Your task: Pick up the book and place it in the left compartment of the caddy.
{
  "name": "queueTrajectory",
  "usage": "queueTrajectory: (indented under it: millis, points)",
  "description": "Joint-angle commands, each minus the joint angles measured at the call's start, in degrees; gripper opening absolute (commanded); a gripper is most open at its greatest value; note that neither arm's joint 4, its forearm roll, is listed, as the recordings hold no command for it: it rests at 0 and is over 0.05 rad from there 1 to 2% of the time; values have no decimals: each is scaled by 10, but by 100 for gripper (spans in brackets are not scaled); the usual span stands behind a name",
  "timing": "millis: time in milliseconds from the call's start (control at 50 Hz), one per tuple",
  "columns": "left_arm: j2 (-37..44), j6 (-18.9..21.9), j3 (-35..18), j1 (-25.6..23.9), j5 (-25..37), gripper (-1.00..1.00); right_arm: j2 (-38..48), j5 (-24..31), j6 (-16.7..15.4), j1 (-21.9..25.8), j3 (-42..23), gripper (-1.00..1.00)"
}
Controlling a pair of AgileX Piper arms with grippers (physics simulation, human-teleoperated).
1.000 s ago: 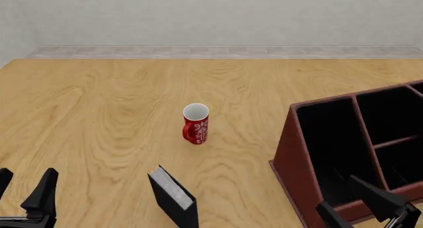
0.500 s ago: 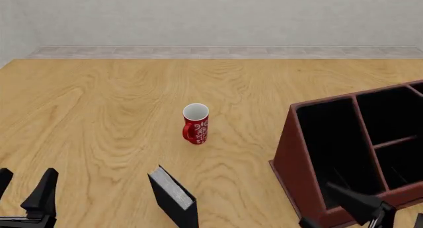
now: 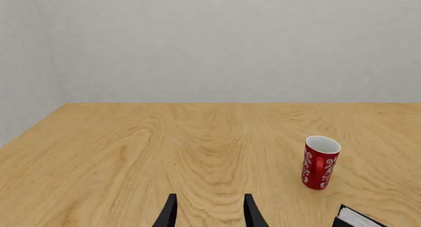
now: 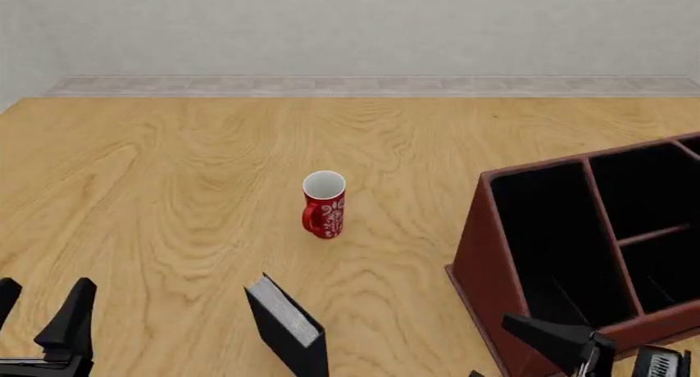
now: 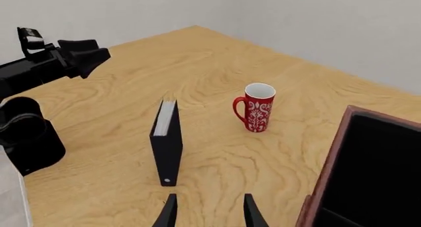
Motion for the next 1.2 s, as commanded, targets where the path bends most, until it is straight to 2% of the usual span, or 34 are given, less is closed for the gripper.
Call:
queueTrajectory:
  millis: [20, 160, 220, 420, 540, 680, 800, 1200]
  points:
    - [0, 0, 0, 0, 0, 100, 138, -104, -5, 23, 0, 100]
    - [0, 0, 0, 0, 0, 100, 224, -176, -10, 38, 0, 100]
    - [0, 0, 0, 0, 0, 100, 268, -209, -22, 38, -2, 100]
    - [0, 0, 0, 0, 0, 100, 346, -242, -36, 59, -36, 100]
    - [0, 0, 0, 0, 0, 100, 373, -245, -46, 63, -53, 100]
    - [0, 0, 0, 0, 0, 100, 368, -205, -55, 61, -82, 100]
    - [0, 0, 0, 0, 0, 100, 388, -207, -63, 65, -94, 100]
    - [0, 0, 0, 0, 0, 100, 454, -219, -58, 92, -137, 100]
